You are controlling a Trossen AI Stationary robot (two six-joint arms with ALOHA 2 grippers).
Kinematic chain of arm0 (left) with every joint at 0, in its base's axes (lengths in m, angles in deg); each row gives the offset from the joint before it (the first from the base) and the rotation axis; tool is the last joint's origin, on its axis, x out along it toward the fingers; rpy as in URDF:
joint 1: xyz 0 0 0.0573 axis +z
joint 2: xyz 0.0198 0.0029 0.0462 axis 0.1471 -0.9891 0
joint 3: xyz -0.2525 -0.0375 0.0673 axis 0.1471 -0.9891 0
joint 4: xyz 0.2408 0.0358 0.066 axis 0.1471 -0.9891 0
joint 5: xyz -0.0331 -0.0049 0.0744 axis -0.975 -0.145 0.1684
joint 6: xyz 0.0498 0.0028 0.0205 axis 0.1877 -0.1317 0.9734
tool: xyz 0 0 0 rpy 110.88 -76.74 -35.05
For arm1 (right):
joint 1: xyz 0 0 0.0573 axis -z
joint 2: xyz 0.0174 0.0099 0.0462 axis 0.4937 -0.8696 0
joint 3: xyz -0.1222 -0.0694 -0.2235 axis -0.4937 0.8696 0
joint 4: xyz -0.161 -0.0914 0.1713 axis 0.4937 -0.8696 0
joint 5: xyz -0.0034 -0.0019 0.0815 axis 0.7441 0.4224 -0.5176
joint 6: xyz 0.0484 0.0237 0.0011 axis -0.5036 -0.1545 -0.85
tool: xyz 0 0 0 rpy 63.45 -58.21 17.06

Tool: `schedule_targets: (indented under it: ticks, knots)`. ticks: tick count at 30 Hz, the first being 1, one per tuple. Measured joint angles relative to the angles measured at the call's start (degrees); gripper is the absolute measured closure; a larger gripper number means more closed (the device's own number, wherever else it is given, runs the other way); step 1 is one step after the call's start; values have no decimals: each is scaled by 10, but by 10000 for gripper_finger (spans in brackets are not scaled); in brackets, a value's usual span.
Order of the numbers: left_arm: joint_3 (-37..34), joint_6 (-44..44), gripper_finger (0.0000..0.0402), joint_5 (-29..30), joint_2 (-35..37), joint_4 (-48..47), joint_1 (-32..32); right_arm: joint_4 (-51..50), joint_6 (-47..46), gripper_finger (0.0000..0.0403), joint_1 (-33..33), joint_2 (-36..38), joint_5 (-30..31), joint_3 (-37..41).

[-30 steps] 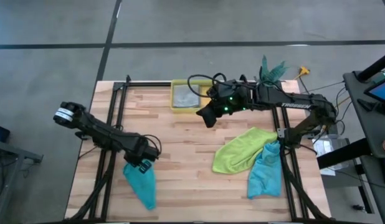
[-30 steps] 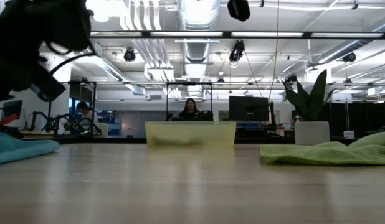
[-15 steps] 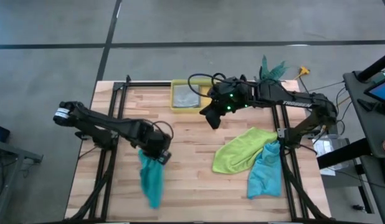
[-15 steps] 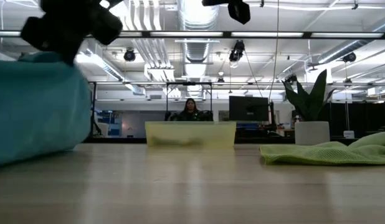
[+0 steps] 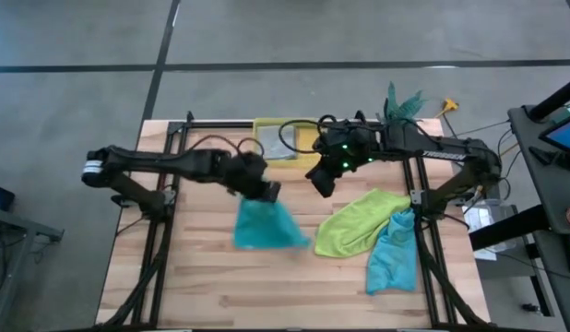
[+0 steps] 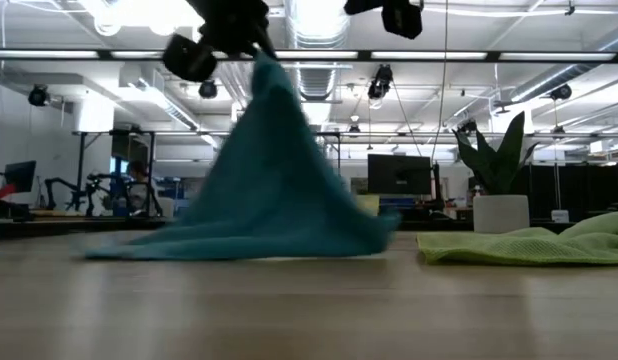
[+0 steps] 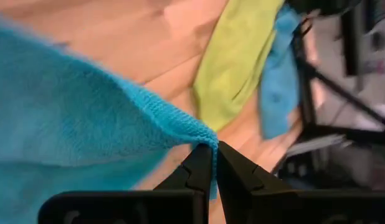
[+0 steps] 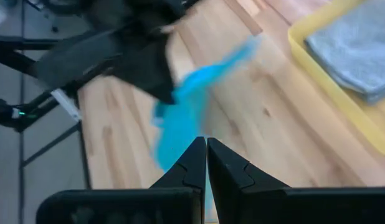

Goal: Fold microfiber towels
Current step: Fold the blue microfiber cloth

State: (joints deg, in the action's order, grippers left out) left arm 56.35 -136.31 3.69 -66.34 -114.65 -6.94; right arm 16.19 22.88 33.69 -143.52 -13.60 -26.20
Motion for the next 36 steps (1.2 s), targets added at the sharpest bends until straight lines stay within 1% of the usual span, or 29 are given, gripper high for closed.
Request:
schedule_targets:
  ticks: [3, 6, 9, 12, 16, 19, 23, 25, 27, 31, 34, 36]
  knots:
    - [-2, 0, 396, -11, -3, 38, 16, 1, -15, 392, -14, 25, 0, 0]
    - [-2, -3, 396, -14, 1, 95, 26, -10, -25, 392, -37, 48, 45, 0]
    - [1, -16, 396, -13, 6, 159, 37, -29, 18, 383, -60, 63, 79, 0]
    - [12, -34, 396, -13, 8, 215, 41, -62, 67, 360, -78, 64, 91, 0]
    - [38, -50, 396, -12, 10, 280, 41, -105, 89, 310, -90, 43, 96, 1]
    - [68, -48, 396, 9, 11, 287, 41, -101, 89, 261, -95, 25, 99, 1]
    - [95, -32, 396, 32, 13, 274, 41, -86, 87, 195, -100, 9, 118, 1]
    - [102, -32, 396, 45, 15, 264, 41, -84, 81, 167, -99, 6, 136, -1]
    - [106, -32, 396, 56, 17, 252, 41, -84, 78, 145, -99, 5, 168, -5]
    - [111, -35, 396, 63, 17, 251, 41, -88, 70, 124, -99, 8, 244, -15]
    - [118, -35, 396, 65, 19, 252, 41, -104, 70, 124, -99, 9, 312, -21]
    - [121, -35, 396, 65, 19, 252, 41, -111, 77, 132, -99, 9, 349, -23]
